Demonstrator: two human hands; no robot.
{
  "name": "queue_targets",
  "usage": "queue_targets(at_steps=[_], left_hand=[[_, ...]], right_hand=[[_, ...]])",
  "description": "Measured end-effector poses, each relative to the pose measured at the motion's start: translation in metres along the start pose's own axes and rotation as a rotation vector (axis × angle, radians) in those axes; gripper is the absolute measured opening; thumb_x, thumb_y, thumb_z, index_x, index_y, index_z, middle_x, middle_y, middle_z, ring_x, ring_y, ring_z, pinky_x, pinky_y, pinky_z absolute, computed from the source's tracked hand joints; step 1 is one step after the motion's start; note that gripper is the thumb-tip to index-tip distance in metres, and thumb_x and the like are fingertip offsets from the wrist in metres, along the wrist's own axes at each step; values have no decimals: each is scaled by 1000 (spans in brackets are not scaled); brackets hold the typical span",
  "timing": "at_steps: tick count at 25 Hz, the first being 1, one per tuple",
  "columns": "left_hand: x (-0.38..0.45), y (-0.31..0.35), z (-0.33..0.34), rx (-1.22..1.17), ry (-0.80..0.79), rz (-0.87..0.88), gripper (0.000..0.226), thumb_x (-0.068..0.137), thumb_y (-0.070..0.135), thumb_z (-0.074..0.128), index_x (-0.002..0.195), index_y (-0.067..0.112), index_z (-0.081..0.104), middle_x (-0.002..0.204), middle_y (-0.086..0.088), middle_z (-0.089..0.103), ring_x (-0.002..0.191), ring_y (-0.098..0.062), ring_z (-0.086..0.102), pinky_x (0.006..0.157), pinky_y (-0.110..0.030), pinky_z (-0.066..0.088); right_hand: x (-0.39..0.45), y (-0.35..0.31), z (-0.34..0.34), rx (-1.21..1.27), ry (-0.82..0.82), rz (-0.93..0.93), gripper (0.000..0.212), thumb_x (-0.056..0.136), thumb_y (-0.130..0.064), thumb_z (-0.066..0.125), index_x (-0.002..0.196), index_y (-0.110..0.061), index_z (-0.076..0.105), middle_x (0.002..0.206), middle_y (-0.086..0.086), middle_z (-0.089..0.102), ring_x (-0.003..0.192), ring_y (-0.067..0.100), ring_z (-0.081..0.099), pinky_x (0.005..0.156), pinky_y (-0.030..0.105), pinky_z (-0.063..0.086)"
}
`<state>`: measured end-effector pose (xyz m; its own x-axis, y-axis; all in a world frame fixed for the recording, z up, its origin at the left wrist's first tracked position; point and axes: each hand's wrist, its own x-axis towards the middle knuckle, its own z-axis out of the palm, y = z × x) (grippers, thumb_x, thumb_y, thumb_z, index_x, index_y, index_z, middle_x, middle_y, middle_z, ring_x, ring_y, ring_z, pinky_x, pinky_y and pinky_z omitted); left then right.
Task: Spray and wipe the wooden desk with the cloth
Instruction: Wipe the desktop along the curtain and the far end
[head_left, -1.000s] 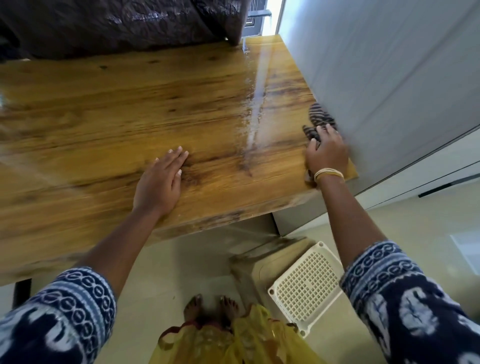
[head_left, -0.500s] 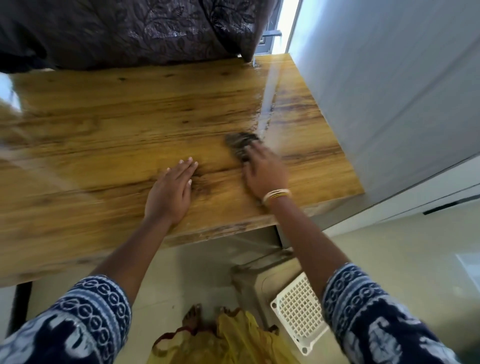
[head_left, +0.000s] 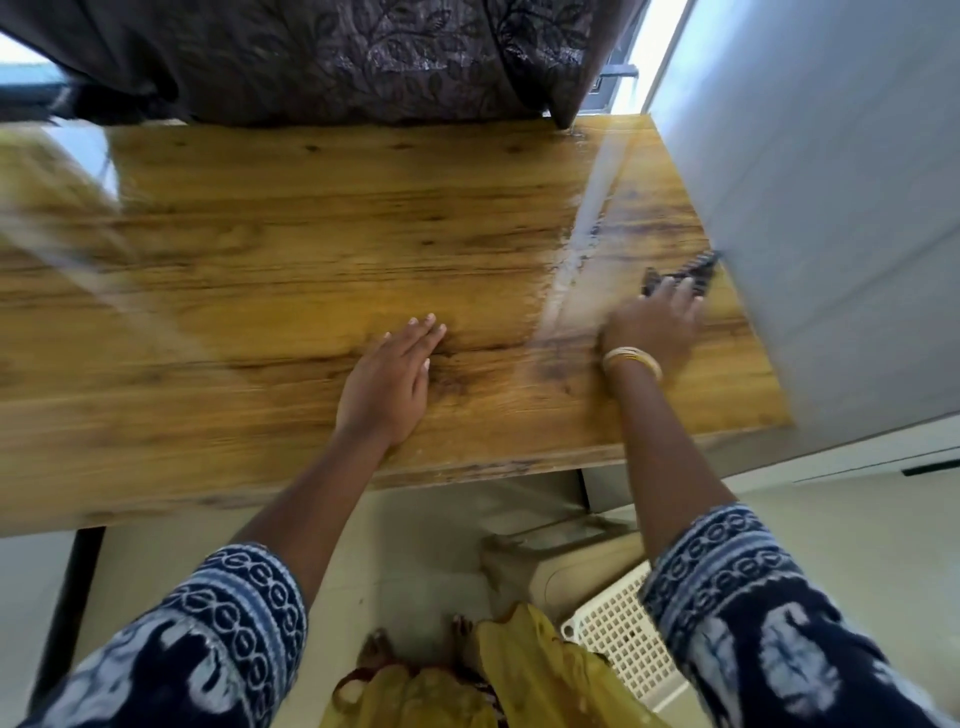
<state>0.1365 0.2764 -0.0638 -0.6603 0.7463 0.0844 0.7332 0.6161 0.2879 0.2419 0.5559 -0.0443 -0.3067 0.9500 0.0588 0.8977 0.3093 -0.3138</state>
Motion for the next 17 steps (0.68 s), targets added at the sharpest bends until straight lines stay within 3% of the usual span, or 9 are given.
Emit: queue_targets(at_steps=[4, 6, 8, 10, 14, 17], left_hand=[[-3, -1, -1, -15, 2, -9, 48, 102, 19, 37, 150, 16, 34, 160, -1, 25, 148, -17, 21, 121, -38, 19], [-15, -16, -9, -4, 52, -63, 50, 100, 22, 42, 149, 15, 36, 160, -3, 25, 148, -19, 21, 121, -39, 17], [-38, -47, -23, 27, 106, -122, 52, 98, 25, 45, 148, 14, 37, 159, -5, 28, 147, -21, 24, 120, -42, 19], [-63, -82, -38, 69, 133, -168, 52, 98, 28, 43, 147, 12, 39, 157, -7, 32, 146, -23, 27, 118, -43, 20], [-105, -144, -58, 87, 171, -264, 54, 95, 31, 36, 144, 10, 44, 154, -10, 37, 144, -26, 31, 116, -45, 22], [-132, -174, -59, 88, 162, -303, 53, 97, 29, 35, 145, 8, 43, 154, -11, 36, 144, -27, 31, 115, -45, 23]], right_hand=[[-64, -84, 27, 55, -98, -497, 54, 92, -27, 45, 143, -9, 45, 153, 11, 37, 141, 30, 33, 118, 39, 24], [-80, -89, 29, 26, -225, -836, 50, 94, -28, 46, 142, -14, 48, 154, 5, 38, 142, 27, 33, 117, 39, 28], [-65, -75, 22, 56, -350, -1054, 48, 96, -29, 48, 143, -20, 47, 155, -2, 36, 144, 21, 31, 117, 37, 29], [-46, -46, 14, 88, -354, -987, 46, 97, -26, 50, 142, -22, 49, 153, -3, 39, 142, 19, 36, 117, 34, 29], [-55, 3, 7, 119, -119, -416, 47, 97, -28, 48, 141, -15, 50, 153, 3, 40, 140, 25, 36, 116, 37, 28], [-104, -16, 11, -14, -40, -170, 53, 99, -31, 36, 147, -9, 39, 157, 9, 30, 145, 29, 25, 120, 40, 20]])
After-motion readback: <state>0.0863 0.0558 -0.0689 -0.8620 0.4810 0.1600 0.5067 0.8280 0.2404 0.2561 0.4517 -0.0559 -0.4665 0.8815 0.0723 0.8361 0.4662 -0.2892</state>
